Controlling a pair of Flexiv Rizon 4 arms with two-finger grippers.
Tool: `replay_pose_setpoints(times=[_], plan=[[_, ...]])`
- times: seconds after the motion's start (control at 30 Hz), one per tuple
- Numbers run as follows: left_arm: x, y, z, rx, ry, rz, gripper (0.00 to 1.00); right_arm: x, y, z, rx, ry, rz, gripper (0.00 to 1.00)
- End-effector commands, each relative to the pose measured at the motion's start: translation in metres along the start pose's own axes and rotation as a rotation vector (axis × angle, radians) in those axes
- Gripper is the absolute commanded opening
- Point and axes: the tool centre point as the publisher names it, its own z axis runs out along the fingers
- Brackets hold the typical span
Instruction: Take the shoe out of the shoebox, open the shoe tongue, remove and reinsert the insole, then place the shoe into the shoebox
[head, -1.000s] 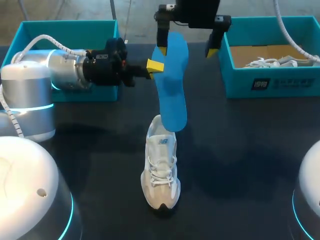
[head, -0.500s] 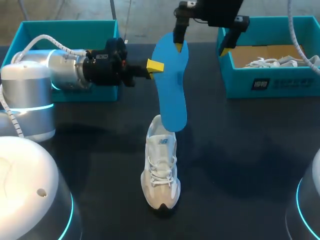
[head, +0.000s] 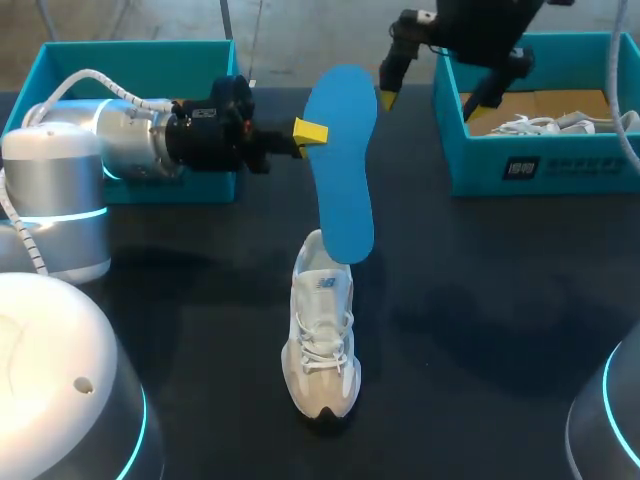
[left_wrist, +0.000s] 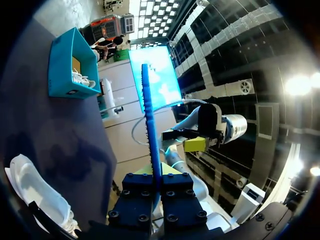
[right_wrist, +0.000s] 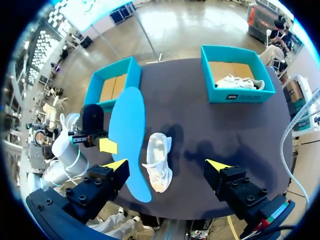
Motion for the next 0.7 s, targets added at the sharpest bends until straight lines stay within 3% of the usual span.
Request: replay_pose_setpoints(times=[0.03,0.3,0.7], plan=[[0.0,0.001,0.0,0.0,-0.001,0.0,0.0,-0.014,-0.003,0.007,-0.009,0.256,0.008,1.0],[0.0,0.001,0.0,0.0,-0.001,0.0,0.0,-0.03,-0.006,0.01,-0.011,0.438,0.017,1.0],[0.0,0.001,0.0,0.0,-0.001,0.0,0.0,-0.043,-0.006,0.015,0.038,0.54,-0.002,1.0]])
